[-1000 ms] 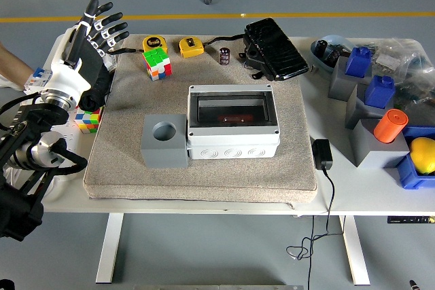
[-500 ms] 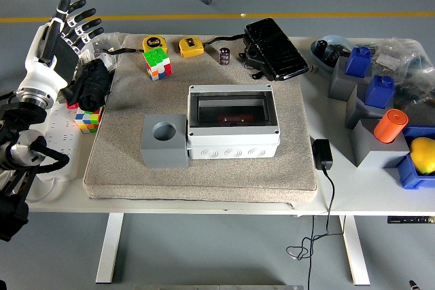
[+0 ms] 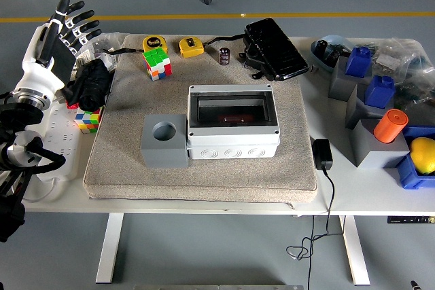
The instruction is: Fetch the battery,place it into the box,close the lid of the box
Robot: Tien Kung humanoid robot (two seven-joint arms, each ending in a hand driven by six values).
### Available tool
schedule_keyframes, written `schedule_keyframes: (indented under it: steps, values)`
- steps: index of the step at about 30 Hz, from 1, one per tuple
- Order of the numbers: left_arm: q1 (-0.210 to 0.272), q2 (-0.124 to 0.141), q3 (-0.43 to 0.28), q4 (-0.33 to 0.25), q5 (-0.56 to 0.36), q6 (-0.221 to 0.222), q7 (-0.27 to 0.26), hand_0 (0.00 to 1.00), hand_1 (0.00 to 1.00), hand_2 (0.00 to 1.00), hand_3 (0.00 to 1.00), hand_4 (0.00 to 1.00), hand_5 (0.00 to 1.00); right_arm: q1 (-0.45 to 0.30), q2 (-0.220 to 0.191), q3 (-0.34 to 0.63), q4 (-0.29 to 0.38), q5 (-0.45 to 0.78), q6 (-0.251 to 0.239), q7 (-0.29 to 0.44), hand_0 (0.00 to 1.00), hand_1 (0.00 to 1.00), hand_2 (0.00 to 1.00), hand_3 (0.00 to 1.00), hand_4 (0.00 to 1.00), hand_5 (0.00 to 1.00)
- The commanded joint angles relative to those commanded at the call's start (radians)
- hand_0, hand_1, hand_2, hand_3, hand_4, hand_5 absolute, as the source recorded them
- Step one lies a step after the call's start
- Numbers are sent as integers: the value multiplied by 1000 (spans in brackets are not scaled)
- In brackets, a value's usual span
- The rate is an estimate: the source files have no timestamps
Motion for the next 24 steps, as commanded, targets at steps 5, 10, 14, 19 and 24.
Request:
schedule_keyframes:
  steps: [5,10,14,19,24]
  values:
    - [1,1,0,-2,4,-2,4,659,646,637,654,998,579,-2,1,-6,-1,2,2,-2,614,636,641,575,978,562]
    - [4,2,0,-4,10,-5,8,660,646,638,655,998,578,-5,3,-7,-1,1,2,-2,613,635,643,575,980,564]
    - [7,1,-3,-7,16,-9,13,660,645,637,654,998,578,-6,3,-6,0,-1,0,-2,613,635,643,575,981,565]
    - [10,0,-4,-8,18,-10,17,660,645,637,654,998,578,-7,7,2,0,-2,-1,-2,613,635,643,575,981,565]
    - [13,-5,-9,-9,19,-11,19,659,647,637,654,998,575,-12,11,8,-2,-2,0,-2,613,636,643,575,982,566]
